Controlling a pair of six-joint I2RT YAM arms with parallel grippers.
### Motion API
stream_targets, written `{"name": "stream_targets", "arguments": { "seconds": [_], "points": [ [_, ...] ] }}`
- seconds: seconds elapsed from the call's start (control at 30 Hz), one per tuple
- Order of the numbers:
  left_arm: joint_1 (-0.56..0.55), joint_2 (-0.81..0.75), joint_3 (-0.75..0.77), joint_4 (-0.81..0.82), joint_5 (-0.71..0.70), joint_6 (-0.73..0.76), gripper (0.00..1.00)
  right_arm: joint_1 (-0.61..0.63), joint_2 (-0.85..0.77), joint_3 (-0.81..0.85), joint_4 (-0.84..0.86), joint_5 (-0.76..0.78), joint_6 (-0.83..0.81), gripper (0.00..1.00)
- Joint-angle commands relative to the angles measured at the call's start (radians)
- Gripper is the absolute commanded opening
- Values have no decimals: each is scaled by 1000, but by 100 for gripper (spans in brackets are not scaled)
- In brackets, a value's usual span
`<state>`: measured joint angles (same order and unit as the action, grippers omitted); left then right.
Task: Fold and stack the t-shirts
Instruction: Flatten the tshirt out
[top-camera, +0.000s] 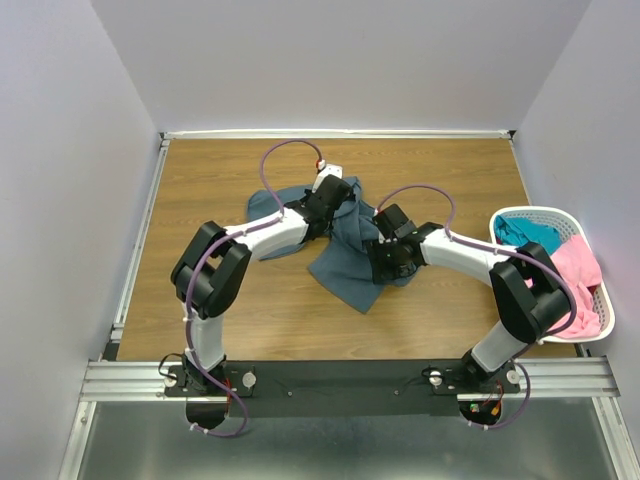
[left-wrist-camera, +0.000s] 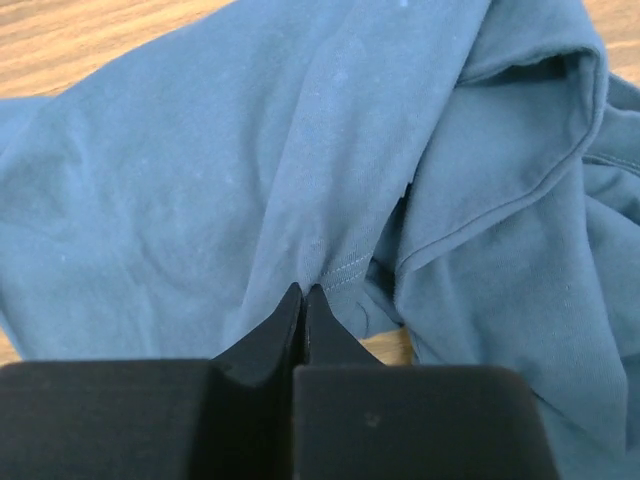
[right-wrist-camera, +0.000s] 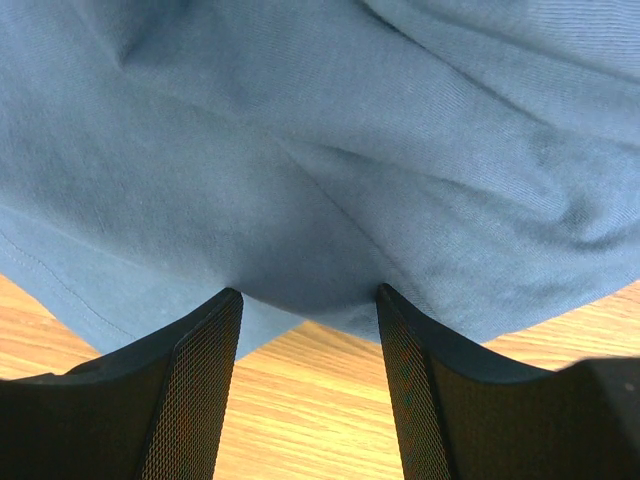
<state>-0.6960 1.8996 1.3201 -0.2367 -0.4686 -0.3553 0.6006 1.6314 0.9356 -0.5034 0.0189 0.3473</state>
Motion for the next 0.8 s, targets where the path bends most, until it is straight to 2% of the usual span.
{"name": "stream_targets", "arguments": {
  "seconds": [0.0, 0.27, 0.4, 0.5, 0.53, 0.63, 0.77],
  "points": [
    [-3, -100, -31, -45, -79, -28, 0, -19, -2, -40, -15, 59, 15, 64],
    [61, -440, -156, -231, -90, -57, 0, -110, -25, -40, -52, 62, 4, 64],
    [169, -568, -154, -341, -48, -14, 0, -134, -21, -23, -70, 72, -16, 64],
    [237, -576, -130, -346, -41, 35, 0, -136, -7, 2, -81, 76, -28, 64],
    [290, -565, -122, -342, -39, 48, 0, -136, -4, 11, -83, 75, -33, 64],
    [396, -479, -82, -285, -36, 99, 0, -136, 13, 37, -93, 66, -37, 64],
    [506, -300, 77, -222, -80, 142, 3, -134, 28, 60, -101, 73, -53, 64]
  ]
}}
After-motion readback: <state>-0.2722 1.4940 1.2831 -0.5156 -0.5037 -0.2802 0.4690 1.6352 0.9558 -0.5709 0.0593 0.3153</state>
